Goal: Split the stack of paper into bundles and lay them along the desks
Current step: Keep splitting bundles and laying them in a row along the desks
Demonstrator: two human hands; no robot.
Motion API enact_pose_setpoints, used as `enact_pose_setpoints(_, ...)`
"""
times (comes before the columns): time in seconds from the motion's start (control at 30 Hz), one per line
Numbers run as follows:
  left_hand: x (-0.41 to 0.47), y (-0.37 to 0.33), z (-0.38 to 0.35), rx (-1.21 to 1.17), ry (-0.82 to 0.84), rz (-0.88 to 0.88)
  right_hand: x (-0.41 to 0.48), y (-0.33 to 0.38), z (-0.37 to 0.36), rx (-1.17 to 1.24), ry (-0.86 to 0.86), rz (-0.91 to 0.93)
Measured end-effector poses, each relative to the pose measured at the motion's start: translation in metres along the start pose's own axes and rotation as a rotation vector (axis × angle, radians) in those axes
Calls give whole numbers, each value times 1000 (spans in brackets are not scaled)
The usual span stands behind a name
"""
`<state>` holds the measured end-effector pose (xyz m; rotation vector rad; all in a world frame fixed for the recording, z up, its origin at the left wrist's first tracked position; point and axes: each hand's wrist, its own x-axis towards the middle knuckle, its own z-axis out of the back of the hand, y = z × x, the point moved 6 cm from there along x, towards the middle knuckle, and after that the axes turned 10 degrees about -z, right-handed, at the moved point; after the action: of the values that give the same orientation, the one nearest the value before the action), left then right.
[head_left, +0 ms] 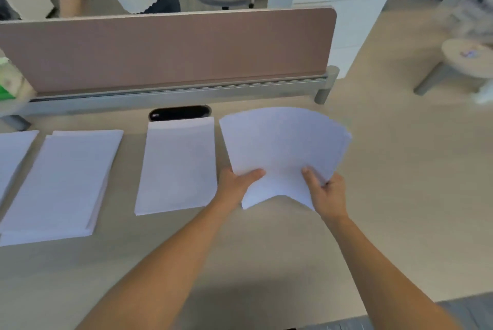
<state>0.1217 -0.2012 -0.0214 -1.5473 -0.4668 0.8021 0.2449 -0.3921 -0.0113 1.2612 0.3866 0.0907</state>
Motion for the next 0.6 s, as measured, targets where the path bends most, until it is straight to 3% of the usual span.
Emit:
enact_pose_setpoints(0.13, -13, 11, -25, 116, 29, 76, 4, -22, 14, -45, 17, -104)
enact_pose_setpoints(0.27, -15, -17, -34, 242, 77, 11, 5, 4, 29, 44, -52, -161)
enact_pose_setpoints(0.43, -14, -22, -34, 337, 149, -22, -3, 7, 39, -21, -63, -171)
enact_pose_setpoints(0.6, -5, -4, -55, 204, 156, 131, 19, 2, 57, -187, -108, -255)
